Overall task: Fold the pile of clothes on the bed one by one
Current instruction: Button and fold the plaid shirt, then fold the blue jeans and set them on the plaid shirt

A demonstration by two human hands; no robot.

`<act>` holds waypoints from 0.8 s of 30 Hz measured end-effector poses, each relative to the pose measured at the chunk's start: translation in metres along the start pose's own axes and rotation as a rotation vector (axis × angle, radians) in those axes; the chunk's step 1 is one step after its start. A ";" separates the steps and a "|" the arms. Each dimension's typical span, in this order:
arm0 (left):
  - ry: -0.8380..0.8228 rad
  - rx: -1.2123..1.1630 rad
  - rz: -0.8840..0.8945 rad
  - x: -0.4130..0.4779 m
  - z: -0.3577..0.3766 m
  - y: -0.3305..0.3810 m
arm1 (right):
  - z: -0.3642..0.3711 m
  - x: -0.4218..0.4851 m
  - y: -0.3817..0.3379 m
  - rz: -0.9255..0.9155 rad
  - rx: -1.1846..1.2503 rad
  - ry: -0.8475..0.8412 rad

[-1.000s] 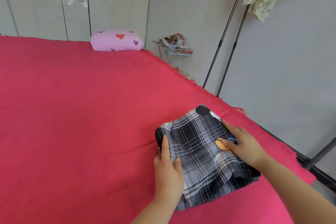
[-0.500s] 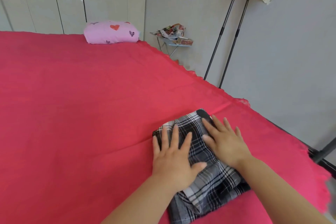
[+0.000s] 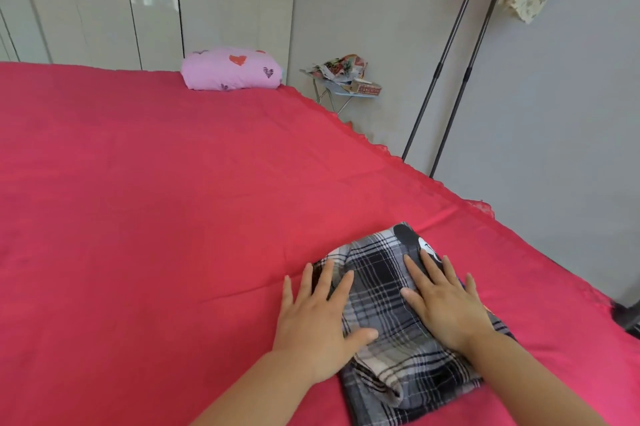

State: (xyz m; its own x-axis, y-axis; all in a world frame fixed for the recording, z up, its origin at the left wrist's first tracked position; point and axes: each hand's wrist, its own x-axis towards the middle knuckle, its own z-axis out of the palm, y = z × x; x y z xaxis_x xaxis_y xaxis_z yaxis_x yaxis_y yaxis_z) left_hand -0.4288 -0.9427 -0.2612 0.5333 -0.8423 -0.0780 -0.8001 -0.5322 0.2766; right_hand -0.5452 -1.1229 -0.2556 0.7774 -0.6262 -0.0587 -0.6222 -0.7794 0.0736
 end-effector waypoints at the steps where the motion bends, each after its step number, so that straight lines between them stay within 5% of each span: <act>1: 0.021 0.003 -0.014 -0.009 -0.007 -0.008 | -0.008 -0.004 -0.008 0.008 0.010 0.008; 8: 0.141 0.050 -0.272 -0.110 -0.062 -0.094 | -0.039 -0.051 -0.119 -0.219 0.188 0.225; 24: 0.310 0.114 -0.810 -0.450 -0.138 -0.307 | -0.080 -0.219 -0.502 -0.849 0.270 0.170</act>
State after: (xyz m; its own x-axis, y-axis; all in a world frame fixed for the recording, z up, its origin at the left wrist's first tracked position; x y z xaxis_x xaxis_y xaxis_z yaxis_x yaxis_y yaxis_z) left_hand -0.3856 -0.3886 -0.1782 0.9871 -0.1489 0.0590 -0.1563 -0.9762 0.1502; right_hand -0.3952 -0.5928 -0.1998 0.9743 0.1560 0.1626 0.1826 -0.9694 -0.1643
